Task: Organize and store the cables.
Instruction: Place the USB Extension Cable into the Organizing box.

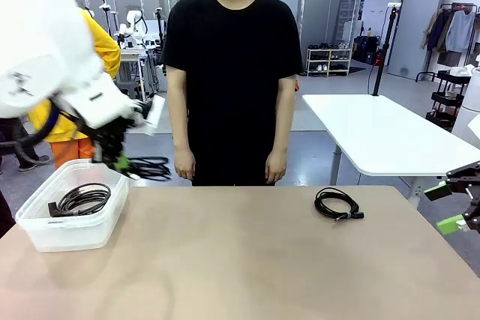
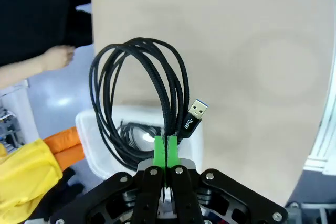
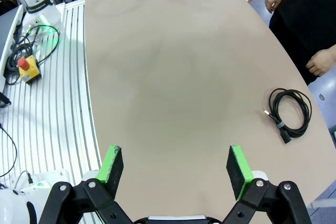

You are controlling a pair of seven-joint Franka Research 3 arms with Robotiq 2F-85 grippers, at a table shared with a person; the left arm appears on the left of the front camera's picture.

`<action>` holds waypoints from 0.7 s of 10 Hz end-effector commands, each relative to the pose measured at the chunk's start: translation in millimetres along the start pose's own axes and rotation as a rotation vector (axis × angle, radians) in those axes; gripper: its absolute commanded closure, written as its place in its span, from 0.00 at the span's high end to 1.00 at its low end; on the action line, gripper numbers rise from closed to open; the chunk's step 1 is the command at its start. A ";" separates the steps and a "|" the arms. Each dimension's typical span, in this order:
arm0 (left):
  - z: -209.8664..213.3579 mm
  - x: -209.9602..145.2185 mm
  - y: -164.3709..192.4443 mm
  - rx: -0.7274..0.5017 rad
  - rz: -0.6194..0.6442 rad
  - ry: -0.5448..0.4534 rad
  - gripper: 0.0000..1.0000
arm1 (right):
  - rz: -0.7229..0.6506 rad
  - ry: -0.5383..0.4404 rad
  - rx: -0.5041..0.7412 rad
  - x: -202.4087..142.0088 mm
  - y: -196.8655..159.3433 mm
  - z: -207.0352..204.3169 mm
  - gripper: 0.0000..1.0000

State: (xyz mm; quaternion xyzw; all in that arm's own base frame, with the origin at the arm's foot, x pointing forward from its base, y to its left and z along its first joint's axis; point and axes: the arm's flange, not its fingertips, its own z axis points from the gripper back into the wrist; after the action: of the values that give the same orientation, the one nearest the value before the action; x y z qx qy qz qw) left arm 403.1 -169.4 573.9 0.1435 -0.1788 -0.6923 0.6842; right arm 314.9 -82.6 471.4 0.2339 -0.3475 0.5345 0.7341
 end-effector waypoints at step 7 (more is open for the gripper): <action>-32.5 -152.0 56.5 0.006 0.302 0.033 0.01 | 0.005 -0.013 0.001 0.6 -0.9 0.6 1.00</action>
State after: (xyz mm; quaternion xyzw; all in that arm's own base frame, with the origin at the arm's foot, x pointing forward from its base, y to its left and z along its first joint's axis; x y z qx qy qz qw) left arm 452.8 -12.3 565.8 0.1269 -0.1868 -0.5915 0.7740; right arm 314.8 -82.5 471.6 0.2332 -0.3469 0.5344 0.7346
